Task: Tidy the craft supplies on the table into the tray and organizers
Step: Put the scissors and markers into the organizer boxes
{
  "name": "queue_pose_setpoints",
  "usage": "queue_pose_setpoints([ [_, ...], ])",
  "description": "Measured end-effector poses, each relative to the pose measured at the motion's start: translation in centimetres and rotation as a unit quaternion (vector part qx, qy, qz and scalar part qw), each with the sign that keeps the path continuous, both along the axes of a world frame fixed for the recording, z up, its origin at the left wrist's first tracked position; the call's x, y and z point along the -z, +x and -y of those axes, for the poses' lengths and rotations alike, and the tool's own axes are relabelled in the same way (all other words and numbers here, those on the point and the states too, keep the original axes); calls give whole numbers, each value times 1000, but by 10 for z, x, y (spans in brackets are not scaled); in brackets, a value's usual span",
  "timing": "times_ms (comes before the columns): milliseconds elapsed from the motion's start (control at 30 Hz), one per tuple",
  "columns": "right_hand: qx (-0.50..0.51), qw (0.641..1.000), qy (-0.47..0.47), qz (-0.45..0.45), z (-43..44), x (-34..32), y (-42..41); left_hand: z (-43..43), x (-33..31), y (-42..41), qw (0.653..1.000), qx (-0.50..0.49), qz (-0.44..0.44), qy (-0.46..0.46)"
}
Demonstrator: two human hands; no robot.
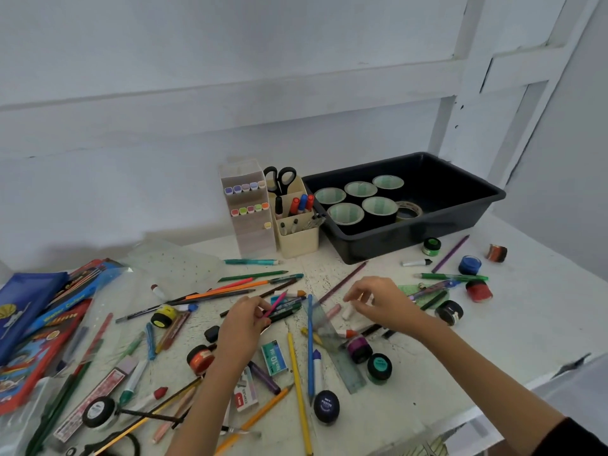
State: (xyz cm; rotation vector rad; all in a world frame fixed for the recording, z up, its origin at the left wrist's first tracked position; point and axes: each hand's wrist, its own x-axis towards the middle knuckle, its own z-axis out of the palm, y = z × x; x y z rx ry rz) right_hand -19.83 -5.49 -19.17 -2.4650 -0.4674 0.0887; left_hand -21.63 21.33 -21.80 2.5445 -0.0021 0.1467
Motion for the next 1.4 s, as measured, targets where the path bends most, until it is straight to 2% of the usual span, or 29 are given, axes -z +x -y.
queue_pose_setpoints([
  [167, -13, 996, 58, -67, -23, 8, -20, -5, 6, -1, 999, -40, 20, -26],
  [267, -43, 998, 23, -44, -32, 14, -24, -8, 8, 0, 997, -60, 27, -28],
  [400, -40, 997, 56, -25, -40, 18, -24, -13, 11, -2, 995, -95, 34, -20],
  [533, -9, 995, 96, -29, -37, 14, -20, -18, 11, -5, 991, -124, 49, -9],
  [900, 115, 982, 148, -35, 14, -13, -3, -32, -15, -24, 980, -142, 89, -108],
  [1133, -14, 984, 159, -81, -66, -15, -14, -43, -30, -59, 967, -170, 104, -156],
  [1400, -204, 961, 158, -97, -195, -27, -21, -101, -48, -107, 951, -243, 127, -144],
])
